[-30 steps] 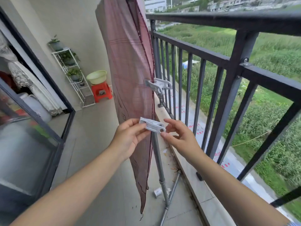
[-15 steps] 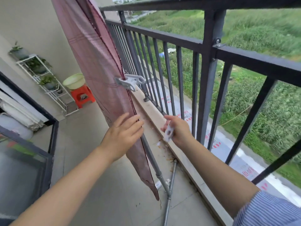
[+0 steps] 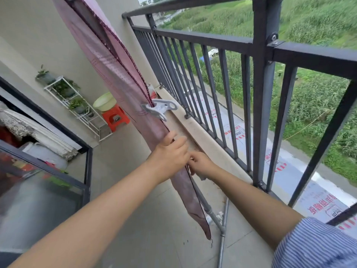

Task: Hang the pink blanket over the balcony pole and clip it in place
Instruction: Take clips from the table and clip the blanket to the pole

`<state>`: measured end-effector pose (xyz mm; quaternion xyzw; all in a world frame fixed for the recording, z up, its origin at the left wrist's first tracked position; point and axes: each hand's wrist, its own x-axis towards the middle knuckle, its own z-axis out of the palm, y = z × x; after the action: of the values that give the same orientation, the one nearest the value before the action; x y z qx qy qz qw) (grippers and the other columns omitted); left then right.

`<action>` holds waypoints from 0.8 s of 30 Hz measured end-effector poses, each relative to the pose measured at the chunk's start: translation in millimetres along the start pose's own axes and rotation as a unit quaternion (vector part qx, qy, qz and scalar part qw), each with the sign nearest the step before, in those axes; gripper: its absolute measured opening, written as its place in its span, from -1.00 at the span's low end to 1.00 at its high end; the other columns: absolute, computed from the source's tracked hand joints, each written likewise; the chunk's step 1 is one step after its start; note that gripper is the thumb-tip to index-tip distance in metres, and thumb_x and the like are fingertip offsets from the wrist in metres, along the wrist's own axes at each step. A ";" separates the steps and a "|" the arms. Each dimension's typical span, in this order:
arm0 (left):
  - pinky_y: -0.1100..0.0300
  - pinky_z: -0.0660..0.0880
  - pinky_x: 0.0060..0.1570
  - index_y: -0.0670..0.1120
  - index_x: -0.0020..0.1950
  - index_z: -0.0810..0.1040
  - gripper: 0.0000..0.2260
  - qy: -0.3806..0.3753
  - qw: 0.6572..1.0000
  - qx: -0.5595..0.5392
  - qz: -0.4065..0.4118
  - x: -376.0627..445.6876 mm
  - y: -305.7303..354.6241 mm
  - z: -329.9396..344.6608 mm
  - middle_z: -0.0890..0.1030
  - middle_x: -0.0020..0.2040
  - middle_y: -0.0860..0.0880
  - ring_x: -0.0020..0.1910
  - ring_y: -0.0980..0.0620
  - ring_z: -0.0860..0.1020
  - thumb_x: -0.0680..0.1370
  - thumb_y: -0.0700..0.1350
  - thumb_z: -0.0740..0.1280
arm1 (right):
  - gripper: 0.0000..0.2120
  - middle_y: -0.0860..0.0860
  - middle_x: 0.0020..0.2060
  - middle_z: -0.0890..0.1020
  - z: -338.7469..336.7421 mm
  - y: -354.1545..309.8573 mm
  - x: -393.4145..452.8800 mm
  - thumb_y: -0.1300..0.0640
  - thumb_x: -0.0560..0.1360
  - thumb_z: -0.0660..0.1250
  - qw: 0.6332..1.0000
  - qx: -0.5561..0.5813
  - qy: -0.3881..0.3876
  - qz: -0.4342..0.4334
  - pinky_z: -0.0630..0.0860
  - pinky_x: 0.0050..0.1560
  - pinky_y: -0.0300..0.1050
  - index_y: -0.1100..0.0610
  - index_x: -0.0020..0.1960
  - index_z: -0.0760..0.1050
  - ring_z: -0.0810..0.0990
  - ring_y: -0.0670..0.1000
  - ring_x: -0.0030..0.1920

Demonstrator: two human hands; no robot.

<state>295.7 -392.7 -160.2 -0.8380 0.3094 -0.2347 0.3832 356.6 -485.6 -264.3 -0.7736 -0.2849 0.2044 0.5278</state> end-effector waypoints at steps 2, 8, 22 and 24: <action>0.07 0.29 -0.01 -0.03 -0.48 0.44 -0.63 -0.007 1.000 0.004 -0.002 7.8 0.1 2.9 0.51 -0.49 0.01 -0.32 0.01 0.57 0.37 -0.38 0.02 | -0.72 -0.04 -0.55 0.41 0.4 8.1 -2.9 0.28 0.53 0.08 1.000 -0.006 0.024 -0.012 0.48 -0.33 0.00 0.10 -0.34 0.32 0.40 -0.09 -0.56; 0.18 0.21 -0.23 -0.02 -0.53 0.41 -0.71 -0.032 0.999 -0.023 -0.010 28.2 -6.5 -3.4 0.39 -0.64 0.03 -0.56 0.02 0.43 0.23 -0.35 0.05 | -0.72 0.11 -0.49 0.40 -20.2 23.9 -19.6 0.36 0.52 0.08 0.996 0.008 0.086 -0.018 0.33 -0.49 -0.31 0.12 -0.31 0.31 0.46 -0.24 -0.55; 0.18 0.16 -0.27 -0.04 -0.59 0.48 -0.89 -0.159 0.973 -0.050 0.158 20.8 -19.8 -4.5 0.46 -0.60 0.04 -0.49 0.03 0.52 0.12 -0.21 0.22 | -0.85 0.30 -0.24 0.59 34.1 48.5 -23.3 0.23 0.37 0.28 0.989 -0.084 0.114 -0.042 0.30 -0.20 -0.10 0.31 -0.26 0.55 0.58 0.19 -0.15; 0.15 0.21 -0.21 -0.03 -0.59 0.50 -0.85 -0.200 0.964 -0.049 0.167 19.9 -8.4 -3.5 0.48 -0.60 0.04 -0.50 0.02 0.53 -0.06 -0.20 0.42 | -0.84 0.30 -0.31 0.60 32.8 50.5 -22.9 0.23 0.32 0.27 0.989 -0.078 0.121 -0.044 0.24 -0.22 -0.07 0.32 -0.32 0.54 0.60 0.20 -0.23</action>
<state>310.2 -404.0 -148.3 -0.8224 0.3732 0.0201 0.4290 330.4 -491.8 -322.8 -0.8185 -0.2675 0.0627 0.5046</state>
